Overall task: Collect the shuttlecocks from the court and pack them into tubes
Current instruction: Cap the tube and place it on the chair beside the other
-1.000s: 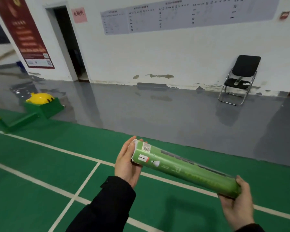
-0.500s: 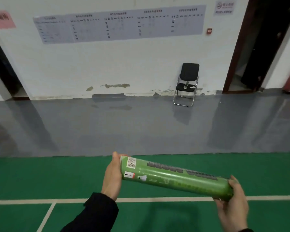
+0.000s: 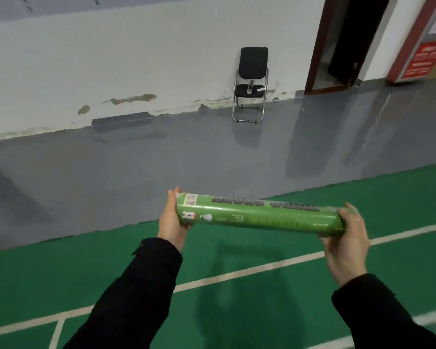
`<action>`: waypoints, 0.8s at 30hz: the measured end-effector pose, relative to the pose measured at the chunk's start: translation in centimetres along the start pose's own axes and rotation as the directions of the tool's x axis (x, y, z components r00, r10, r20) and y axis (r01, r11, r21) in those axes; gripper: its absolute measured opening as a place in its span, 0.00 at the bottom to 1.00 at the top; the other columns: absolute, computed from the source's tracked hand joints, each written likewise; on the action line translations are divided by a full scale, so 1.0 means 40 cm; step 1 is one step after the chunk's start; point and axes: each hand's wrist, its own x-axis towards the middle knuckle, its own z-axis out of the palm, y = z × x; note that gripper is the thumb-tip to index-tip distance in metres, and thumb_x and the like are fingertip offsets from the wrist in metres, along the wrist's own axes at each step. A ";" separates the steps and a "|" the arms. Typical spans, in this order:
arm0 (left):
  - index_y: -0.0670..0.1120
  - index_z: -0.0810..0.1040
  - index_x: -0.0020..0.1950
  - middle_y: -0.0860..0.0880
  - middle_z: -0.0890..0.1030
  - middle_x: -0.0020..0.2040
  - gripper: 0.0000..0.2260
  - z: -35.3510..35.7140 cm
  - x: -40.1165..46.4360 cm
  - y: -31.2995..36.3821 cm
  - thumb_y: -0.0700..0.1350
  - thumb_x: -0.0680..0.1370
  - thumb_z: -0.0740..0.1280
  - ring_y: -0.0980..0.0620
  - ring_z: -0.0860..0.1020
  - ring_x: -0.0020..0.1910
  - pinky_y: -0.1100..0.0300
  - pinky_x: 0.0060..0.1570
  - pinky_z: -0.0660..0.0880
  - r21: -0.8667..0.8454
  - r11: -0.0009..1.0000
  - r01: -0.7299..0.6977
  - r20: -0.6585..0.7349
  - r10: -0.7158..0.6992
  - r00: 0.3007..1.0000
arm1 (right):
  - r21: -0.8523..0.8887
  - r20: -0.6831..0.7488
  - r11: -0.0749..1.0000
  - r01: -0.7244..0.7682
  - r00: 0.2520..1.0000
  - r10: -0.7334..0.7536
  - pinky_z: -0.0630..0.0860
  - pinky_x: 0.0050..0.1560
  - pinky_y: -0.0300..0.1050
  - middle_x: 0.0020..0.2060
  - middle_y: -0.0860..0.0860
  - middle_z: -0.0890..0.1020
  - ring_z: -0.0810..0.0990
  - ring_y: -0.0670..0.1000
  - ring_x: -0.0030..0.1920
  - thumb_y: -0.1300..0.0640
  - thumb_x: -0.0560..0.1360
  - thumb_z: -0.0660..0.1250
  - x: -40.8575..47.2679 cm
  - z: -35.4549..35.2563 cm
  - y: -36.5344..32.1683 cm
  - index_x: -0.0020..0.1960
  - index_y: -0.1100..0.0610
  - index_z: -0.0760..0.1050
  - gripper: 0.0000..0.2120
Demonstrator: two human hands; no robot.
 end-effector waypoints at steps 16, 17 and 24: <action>0.50 0.76 0.55 0.44 0.84 0.51 0.12 0.412 0.844 0.077 0.58 0.82 0.67 0.44 0.84 0.48 0.46 0.50 0.81 0.274 0.961 0.035 -0.101 -0.007 0.995 | -0.144 0.064 0.987 -0.077 0.994 0.087 0.83 0.46 0.52 0.58 0.53 0.83 0.85 0.50 0.52 0.43 0.83 0.61 0.788 0.380 -0.019 0.63 0.46 0.77 0.14; 0.49 0.77 0.56 0.43 0.84 0.51 0.12 0.424 0.896 0.084 0.57 0.82 0.67 0.43 0.84 0.47 0.47 0.49 0.81 0.281 0.959 0.034 -0.118 0.000 0.993 | -0.166 0.080 0.983 -0.075 0.993 0.090 0.83 0.47 0.53 0.58 0.54 0.83 0.85 0.51 0.53 0.42 0.84 0.59 0.832 0.402 -0.017 0.64 0.45 0.77 0.15; 0.45 0.79 0.58 0.41 0.83 0.51 0.20 0.538 1.264 0.046 0.60 0.84 0.59 0.45 0.82 0.47 0.47 0.55 0.78 0.146 0.986 0.084 -0.192 -0.055 0.980 | -0.315 0.148 0.944 0.096 0.988 -0.051 0.84 0.51 0.52 0.63 0.52 0.77 0.82 0.54 0.60 0.47 0.84 0.60 1.183 0.591 0.007 0.73 0.45 0.67 0.17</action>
